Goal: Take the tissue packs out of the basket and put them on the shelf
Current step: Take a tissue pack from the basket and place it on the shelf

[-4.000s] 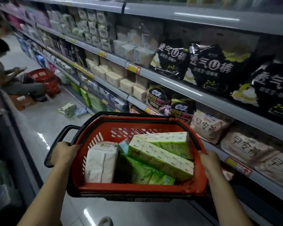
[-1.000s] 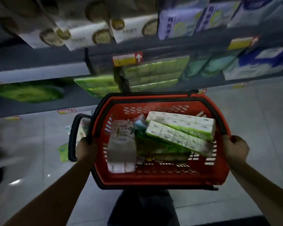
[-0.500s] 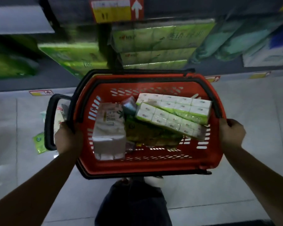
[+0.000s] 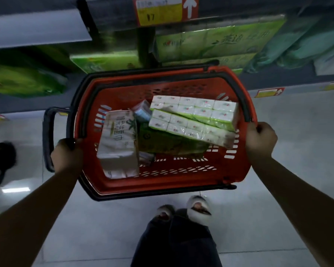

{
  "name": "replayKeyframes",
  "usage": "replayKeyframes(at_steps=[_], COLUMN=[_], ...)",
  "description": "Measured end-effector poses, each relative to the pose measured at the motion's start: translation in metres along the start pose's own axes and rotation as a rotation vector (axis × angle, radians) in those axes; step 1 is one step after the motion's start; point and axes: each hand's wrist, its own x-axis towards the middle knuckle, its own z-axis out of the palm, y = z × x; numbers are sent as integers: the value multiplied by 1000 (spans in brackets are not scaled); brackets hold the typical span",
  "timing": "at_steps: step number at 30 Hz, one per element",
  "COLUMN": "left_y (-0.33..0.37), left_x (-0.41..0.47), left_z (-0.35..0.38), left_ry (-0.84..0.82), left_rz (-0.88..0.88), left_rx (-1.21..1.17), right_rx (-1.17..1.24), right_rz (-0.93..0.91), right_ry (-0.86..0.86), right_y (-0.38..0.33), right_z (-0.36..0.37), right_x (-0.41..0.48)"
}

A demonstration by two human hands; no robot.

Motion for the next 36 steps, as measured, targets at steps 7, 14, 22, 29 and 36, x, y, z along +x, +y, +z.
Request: replayKeyframes(at_steps=[7,14,22,29,36], left_y=[-2,1,6,14,12], left_x=[7,9,-16,-35,-60], left_z=[5,5,18,4,3], left_ry=[-63,-73,34,99,105], left_rz=[-73,-91,70,63,69], left_rx=[-33,-67,-82,-263,-401], right_rx=[-33,-46,-214,-214,-301], right_rz=[-12,-38,-372,-539,-481], right_ry=[11,-11,5,-349,-404], right_y=[-1,-1,-18,-39,-49], right_z=[7,9,2,1,12], right_x=[-1,-4,-19,-11,6])
